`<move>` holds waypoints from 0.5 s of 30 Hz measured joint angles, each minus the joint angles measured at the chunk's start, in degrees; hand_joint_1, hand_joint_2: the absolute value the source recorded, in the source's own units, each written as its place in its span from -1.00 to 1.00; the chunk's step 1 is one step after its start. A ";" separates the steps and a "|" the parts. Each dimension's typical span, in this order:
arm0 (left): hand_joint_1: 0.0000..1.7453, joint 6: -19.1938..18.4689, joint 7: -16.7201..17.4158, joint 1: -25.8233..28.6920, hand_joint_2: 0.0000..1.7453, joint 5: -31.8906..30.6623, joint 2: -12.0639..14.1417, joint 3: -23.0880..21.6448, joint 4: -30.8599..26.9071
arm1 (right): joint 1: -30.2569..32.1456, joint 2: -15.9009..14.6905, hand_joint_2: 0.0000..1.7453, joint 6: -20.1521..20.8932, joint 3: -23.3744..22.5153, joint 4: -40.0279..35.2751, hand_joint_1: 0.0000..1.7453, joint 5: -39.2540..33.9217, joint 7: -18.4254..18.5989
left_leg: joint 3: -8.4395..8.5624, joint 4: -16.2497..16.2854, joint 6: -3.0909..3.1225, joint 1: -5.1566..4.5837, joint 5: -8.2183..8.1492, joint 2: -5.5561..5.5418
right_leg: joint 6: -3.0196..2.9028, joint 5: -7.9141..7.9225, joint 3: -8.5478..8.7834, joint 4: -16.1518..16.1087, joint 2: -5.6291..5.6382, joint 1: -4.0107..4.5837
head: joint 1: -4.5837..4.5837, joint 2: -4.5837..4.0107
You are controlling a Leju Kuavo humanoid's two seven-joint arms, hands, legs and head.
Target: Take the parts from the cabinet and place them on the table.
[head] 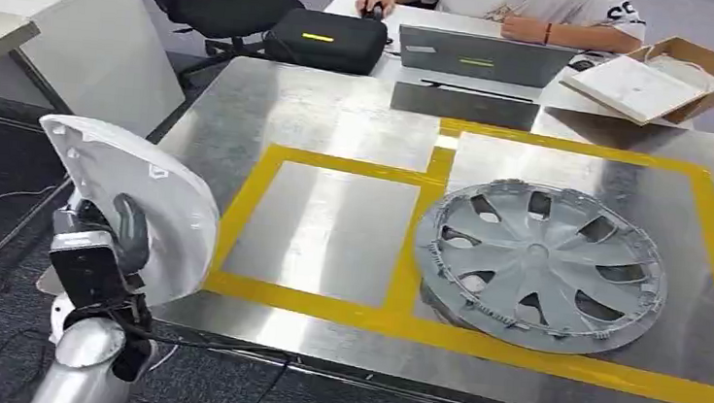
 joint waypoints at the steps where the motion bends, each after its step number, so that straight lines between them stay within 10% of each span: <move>1: 1.00 0.16 0.00 0.06 1.00 0.33 0.09 0.51 0.00 | 0.00 0.00 1.00 -0.02 0.00 0.00 -1.00 -0.04 0.07 | 0.00 0.00 0.00 0.00 0.00 0.00 | 0.00 0.00 0.00 0.00 0.00 0.00 | 0.00 0.00; 15: 1.00 0.57 0.17 0.10 1.00 0.66 0.55 4.14 1.38 | 0.00 -0.02 1.00 0.00 -0.02 0.00 -1.00 -0.48 0.07 | -0.01 0.01 0.00 -0.01 0.00 0.00 | 0.00 0.00 -0.01 0.00 -0.01 -0.01 | 0.00 0.00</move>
